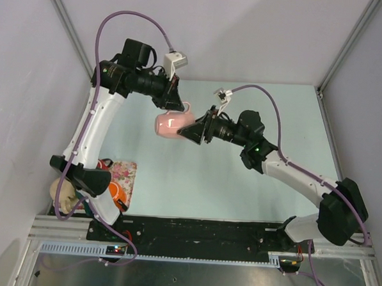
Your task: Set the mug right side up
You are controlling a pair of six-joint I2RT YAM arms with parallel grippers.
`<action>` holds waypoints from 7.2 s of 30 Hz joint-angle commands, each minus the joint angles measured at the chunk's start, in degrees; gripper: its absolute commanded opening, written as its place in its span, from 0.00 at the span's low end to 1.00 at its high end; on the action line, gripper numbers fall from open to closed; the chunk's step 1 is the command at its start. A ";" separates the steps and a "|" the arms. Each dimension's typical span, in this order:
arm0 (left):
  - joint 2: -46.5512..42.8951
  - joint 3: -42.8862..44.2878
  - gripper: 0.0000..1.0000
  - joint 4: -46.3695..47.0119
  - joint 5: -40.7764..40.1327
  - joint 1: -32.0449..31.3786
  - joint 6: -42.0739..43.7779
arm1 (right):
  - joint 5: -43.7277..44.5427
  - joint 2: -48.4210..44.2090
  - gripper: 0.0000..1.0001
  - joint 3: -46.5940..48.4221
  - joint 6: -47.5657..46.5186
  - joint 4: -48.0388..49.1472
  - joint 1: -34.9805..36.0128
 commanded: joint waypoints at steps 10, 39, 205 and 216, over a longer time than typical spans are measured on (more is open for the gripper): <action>1.32 6.75 0.89 7.04 -5.92 1.42 -4.46 | 7.04 -1.90 0.00 11.40 -11.80 -25.01 -8.62; -1.40 -11.51 1.00 10.27 -21.44 9.17 3.10 | 38.22 60.22 0.00 86.69 -51.16 -79.54 -43.07; -9.87 5.14 0.00 13.47 4.79 -5.33 -11.32 | -21.70 -6.06 0.99 6.95 12.51 11.69 -12.09; -8.36 6.34 0.00 16.94 4.28 -6.25 -12.45 | -29.11 3.36 0.30 12.30 23.06 23.25 -5.44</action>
